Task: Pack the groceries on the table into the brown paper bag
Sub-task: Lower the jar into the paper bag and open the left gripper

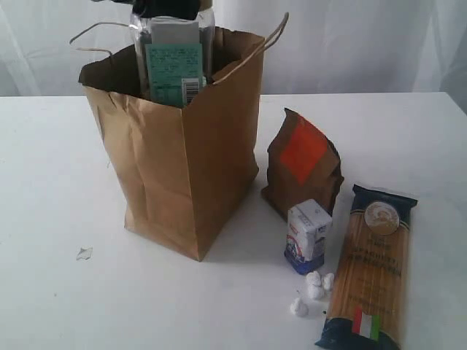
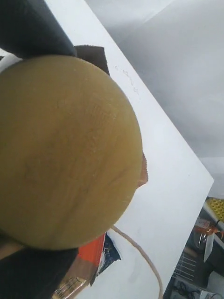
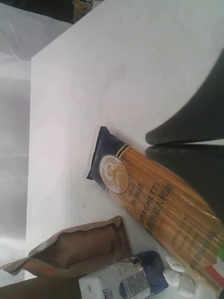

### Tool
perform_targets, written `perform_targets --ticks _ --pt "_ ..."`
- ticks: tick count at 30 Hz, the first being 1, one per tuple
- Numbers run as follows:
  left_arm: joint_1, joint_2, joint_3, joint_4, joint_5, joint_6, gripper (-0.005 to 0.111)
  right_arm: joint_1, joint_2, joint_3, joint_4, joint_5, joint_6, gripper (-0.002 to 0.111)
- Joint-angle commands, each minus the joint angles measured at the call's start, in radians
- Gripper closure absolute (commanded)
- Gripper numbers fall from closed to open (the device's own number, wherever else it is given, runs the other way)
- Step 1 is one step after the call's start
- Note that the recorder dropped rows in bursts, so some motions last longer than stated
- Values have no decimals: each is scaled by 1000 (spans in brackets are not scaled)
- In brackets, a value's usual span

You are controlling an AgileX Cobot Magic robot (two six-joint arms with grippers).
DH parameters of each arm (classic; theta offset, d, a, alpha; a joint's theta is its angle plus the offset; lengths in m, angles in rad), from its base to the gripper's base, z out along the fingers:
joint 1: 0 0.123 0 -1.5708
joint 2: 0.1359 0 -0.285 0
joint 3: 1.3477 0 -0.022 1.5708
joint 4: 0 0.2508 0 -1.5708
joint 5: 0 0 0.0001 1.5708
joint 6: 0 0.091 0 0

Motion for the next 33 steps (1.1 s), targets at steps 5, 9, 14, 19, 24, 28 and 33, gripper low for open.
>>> perform_targets --ticks 5,9,14,19,24,28,33 --pt "-5 14 -9 -31 63 18 107 -5 -6 2 -6 -8 -2 108" --pt "-5 23 -9 -31 95 18 101 -5 -6 2 -6 -8 -2 108" --pt "-5 36 -9 -31 95 18 84 -5 -6 2 -6 -8 -2 108" --pt "-5 68 -9 -31 126 10 79 -5 -6 2 -6 -8 -2 108" --pt "-5 92 -8 -31 146 6 70 -5 -6 2 -6 -8 -2 108" --pt "-5 90 -8 -31 120 6 28 -5 -6 2 -6 -8 -2 108" --pt "-5 41 -8 -31 105 1 25 -5 -6 2 -6 -8 -2 108"
